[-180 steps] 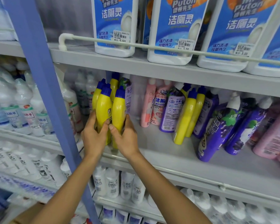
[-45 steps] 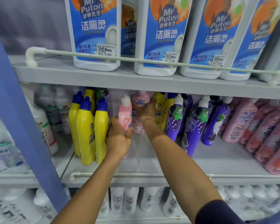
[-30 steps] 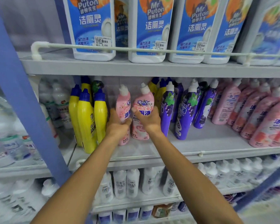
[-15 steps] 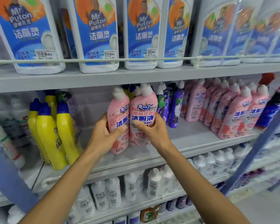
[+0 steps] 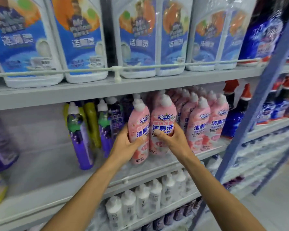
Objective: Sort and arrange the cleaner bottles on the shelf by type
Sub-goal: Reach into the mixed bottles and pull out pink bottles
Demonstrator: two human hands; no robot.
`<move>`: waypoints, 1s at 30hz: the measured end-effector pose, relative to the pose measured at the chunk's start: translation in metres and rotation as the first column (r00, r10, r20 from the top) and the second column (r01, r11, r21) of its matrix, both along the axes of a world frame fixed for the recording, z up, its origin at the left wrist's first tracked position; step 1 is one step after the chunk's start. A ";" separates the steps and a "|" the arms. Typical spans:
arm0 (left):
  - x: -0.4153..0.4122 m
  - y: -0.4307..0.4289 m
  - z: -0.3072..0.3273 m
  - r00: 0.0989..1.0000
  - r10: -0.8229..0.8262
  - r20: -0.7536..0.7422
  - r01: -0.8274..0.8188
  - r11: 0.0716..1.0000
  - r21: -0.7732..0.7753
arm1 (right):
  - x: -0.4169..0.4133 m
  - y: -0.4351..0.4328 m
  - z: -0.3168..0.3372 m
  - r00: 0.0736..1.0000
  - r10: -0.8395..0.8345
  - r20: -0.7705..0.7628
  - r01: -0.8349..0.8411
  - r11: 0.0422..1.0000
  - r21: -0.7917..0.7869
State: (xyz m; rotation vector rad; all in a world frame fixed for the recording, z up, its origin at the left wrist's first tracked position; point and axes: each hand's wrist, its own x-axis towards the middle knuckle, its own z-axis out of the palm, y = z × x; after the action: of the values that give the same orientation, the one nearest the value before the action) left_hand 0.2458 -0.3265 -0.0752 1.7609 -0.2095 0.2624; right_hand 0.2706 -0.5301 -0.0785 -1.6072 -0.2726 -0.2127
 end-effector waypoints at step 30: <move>0.031 -0.021 -0.026 0.984 -0.133 -0.117 0.123 0.988 -0.092 | 0.022 -0.039 -0.041 0.997 0.075 0.003 -0.075 0.993 0.088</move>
State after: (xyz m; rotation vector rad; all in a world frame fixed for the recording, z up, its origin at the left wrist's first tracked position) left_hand 0.2769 -0.3475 -0.1017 1.6664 -0.2192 0.0683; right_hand 0.2930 -0.5686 -0.1193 -1.5071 -0.3190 -0.1647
